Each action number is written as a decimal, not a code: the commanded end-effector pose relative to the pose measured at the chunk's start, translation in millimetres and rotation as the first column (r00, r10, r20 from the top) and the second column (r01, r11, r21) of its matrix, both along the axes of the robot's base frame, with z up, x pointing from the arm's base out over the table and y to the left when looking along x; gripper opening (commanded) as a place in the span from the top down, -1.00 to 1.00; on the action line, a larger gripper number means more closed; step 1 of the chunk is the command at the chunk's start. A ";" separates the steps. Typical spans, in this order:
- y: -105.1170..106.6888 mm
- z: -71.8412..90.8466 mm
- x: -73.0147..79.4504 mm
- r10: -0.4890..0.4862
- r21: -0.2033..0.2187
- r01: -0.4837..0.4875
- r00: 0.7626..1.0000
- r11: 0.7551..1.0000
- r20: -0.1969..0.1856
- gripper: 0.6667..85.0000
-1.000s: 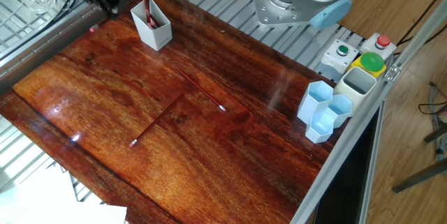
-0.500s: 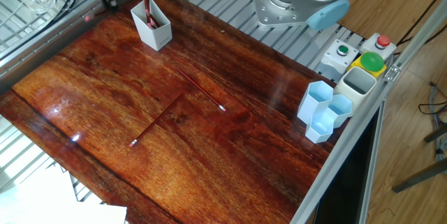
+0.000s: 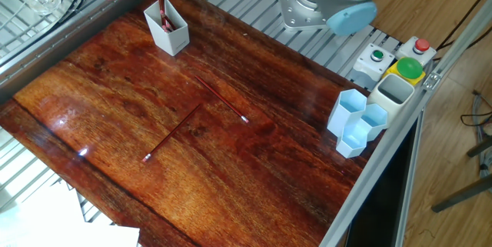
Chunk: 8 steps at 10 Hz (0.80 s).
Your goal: Put the pen into the pen holder
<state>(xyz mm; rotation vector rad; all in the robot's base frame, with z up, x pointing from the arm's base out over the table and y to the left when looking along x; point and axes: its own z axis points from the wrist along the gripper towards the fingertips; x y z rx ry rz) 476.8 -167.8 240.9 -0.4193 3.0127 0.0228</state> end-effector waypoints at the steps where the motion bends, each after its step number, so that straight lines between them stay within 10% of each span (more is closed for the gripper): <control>1: -1.1 -6.7 -3.6 -0.012 0.010 0.012 0.999 1.000 0.037 0.99; 3: -6.6 -7.7 -10.6 -0.061 -0.006 0.061 0.998 0.998 0.009 0.99; 6: 14.7 -1.3 20.0 -0.061 0.083 0.051 0.991 0.995 0.123 0.99; 8: 10.3 -16.2 9.7 -0.052 0.114 0.031 0.980 0.993 0.192 0.99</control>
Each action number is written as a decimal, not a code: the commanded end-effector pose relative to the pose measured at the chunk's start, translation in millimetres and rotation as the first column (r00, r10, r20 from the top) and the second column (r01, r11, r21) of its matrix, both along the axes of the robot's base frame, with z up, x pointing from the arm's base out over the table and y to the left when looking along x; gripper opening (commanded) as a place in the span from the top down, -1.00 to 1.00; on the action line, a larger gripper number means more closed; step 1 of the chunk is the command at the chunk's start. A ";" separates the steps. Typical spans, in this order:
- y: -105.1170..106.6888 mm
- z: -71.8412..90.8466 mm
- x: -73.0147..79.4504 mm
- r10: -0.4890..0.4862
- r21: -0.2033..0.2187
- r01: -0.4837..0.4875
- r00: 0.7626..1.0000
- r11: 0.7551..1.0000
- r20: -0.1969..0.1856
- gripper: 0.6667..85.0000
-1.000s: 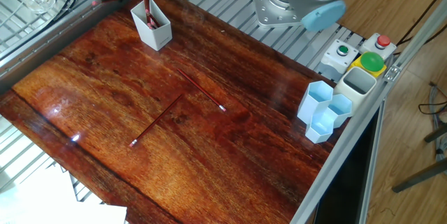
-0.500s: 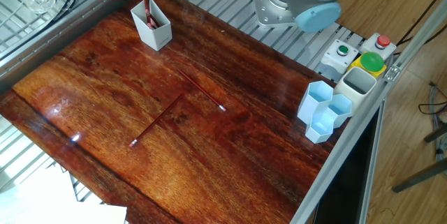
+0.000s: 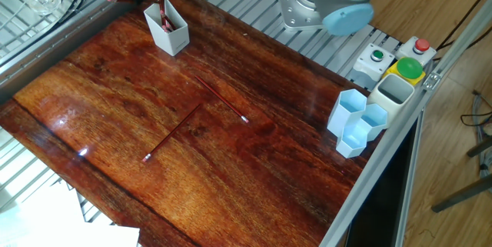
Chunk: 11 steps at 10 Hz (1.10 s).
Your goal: Put the pen into the pen holder
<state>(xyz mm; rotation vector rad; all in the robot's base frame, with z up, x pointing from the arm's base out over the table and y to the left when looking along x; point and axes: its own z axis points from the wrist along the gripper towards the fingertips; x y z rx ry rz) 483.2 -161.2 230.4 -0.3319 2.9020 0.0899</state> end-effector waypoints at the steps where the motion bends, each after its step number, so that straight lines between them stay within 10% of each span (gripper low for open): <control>1: 0.5 -17.0 3.1 0.003 0.027 -0.006 0.993 1.000 0.114 0.99; 11: -16.2 -53.2 -19.5 -0.023 -0.007 0.024 0.990 1.000 0.143 0.99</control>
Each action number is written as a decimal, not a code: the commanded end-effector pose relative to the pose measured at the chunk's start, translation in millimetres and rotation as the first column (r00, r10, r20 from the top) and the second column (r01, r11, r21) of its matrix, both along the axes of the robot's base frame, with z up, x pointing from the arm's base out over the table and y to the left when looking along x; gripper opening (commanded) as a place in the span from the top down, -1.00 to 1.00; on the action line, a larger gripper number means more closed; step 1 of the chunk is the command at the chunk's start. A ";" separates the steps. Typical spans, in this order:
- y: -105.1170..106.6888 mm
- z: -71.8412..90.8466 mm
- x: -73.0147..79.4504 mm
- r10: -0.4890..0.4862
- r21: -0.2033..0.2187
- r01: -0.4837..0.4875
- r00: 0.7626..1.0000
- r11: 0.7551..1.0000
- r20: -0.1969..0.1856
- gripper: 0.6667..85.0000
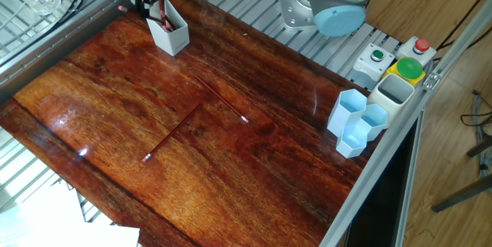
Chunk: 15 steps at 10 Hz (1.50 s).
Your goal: Put the pen into the pen holder
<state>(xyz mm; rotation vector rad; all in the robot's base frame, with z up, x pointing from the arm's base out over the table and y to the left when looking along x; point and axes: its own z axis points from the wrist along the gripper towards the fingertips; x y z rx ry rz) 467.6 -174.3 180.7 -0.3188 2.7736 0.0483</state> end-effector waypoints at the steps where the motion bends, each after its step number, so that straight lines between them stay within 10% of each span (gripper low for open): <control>1: -1.8 -4.6 -4.8 -0.027 0.009 0.027 1.000 1.000 0.007 0.99; 5: -12.4 -4.1 -12.9 -0.056 -0.031 0.055 0.998 0.998 -0.032 0.99; 10: 3.5 33.6 -14.9 -0.082 -0.048 0.078 0.994 0.996 -0.077 0.99; 15: -3.8 25.6 -21.4 -0.065 -0.045 0.061 0.994 0.997 -0.087 0.99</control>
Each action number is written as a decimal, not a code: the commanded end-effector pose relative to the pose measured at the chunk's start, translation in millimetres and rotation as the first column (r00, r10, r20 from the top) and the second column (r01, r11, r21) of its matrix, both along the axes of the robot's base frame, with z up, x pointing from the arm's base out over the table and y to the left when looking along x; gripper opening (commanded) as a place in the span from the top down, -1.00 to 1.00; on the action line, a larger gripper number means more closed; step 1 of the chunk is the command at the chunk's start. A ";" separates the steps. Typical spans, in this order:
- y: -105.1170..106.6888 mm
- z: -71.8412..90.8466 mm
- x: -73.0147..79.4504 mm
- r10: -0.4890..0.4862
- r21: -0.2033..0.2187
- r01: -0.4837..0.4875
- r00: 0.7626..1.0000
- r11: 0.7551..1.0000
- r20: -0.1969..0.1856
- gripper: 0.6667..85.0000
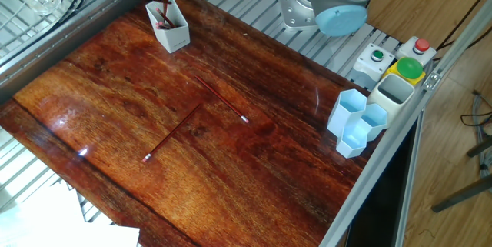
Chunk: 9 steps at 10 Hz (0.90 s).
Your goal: Put the pen into the pen holder
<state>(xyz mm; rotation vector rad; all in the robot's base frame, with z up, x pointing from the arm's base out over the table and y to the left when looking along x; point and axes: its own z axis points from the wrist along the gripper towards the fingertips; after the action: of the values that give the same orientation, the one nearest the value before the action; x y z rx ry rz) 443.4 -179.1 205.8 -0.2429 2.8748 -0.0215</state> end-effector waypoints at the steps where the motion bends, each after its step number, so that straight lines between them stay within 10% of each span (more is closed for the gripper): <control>1: 0.2 -0.6 -1.9 -0.002 0.004 0.002 1.000 1.000 -0.018 0.99; 6: 0.0 1.2 -21.1 -0.032 0.009 0.032 0.998 0.999 -0.049 0.99; 9: 2.4 -8.3 -60.6 -0.031 0.001 0.031 0.999 1.000 0.044 0.99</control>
<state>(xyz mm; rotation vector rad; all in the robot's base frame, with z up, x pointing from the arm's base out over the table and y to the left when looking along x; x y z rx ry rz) 403.2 -179.2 202.4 -0.2009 2.8898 -0.0214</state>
